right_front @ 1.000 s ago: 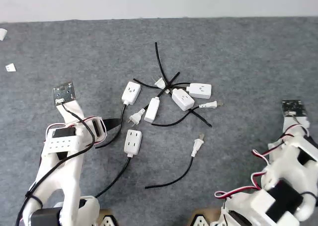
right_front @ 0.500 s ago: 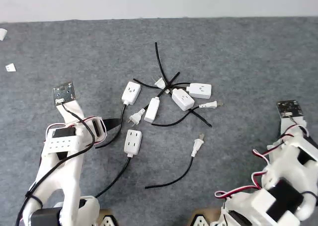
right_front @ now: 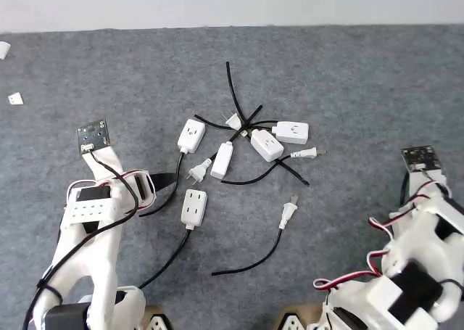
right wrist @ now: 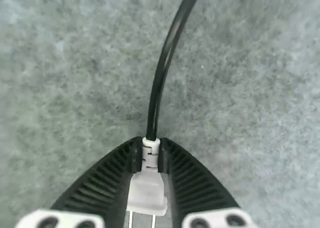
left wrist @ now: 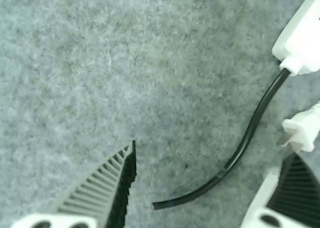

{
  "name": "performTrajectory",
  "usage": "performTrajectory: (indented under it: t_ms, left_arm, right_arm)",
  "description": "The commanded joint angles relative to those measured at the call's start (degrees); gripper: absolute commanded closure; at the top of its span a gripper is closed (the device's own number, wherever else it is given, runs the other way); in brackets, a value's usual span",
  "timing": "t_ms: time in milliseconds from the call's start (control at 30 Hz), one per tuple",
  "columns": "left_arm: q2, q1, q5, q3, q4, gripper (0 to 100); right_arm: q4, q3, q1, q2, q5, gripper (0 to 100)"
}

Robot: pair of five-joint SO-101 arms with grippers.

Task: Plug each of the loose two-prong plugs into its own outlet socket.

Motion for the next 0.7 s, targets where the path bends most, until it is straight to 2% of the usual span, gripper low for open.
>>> performTrajectory:
  t_ms: [0,200,267,333,400,467,533,667]
  left_arm:
    - [-0.09,0.0,-0.53,-1.01,-0.62,58]
    - [8.18,1.14,-4.4,-7.6,3.96,60]
    - [11.69,1.14,-6.95,-11.3,7.38,66]
    - [14.51,1.76,-14.07,-14.64,10.73,74]
    - [16.7,3.78,-16.62,-16.4,12.4,85]
    - [17.32,4.84,-16.88,-16.75,12.84,91]
    - [16.79,5.27,-17.49,-16.48,12.84,92]
    - [12.13,5.36,-24.26,-12.79,11.69,92]
  right_arm:
    - [8.13,-6.07,-2.24,-6.02,-3.52,99.1]
    - [22.37,-9.49,-9.54,-19.3,-10.2,99.1]
    - [26.15,-10.02,-13.23,-25.54,-13.71,99.1]
    - [30.02,-10.73,-18.24,-32.4,-17.32,99.1]
    - [33.89,-10.9,-24.75,-39.08,-21.01,99.1]
    - [37.32,-10.81,-33.19,-44.62,-24.44,99.1]
    - [39.25,-10.64,-41.98,-48.31,-28.04,99.1]
    - [37.76,-10.64,-56.75,-49.71,-36.04,99.1]
